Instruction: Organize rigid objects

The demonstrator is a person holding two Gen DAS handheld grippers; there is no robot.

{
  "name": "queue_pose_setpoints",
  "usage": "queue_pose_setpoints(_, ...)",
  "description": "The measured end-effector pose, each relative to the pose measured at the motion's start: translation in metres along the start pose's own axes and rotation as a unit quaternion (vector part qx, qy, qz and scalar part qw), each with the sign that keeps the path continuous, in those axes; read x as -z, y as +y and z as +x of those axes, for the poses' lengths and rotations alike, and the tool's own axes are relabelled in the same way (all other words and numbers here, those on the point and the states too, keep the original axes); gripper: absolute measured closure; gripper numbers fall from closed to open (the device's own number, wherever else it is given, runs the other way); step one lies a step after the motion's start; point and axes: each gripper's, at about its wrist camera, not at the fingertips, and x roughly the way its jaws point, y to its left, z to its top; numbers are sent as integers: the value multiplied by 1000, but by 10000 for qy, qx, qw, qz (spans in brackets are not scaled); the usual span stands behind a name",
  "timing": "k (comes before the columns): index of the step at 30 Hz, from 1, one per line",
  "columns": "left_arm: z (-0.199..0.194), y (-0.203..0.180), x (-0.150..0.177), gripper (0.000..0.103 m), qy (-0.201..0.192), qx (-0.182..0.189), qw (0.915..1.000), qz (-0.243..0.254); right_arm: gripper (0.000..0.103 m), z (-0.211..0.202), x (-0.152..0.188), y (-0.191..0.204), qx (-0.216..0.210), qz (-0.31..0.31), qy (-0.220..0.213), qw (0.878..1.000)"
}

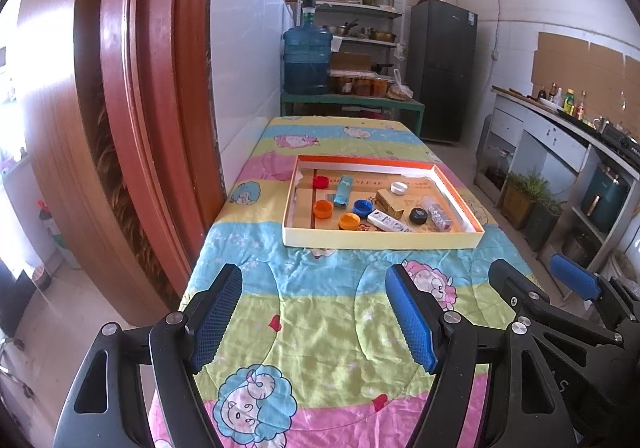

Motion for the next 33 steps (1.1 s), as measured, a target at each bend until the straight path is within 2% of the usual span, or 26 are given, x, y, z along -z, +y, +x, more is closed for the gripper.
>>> queue_pose_setpoints(33, 6, 0, 7, 27, 93, 6, 10000, -33, 31, 6, 3, 3, -23, -29, 70, 10000)
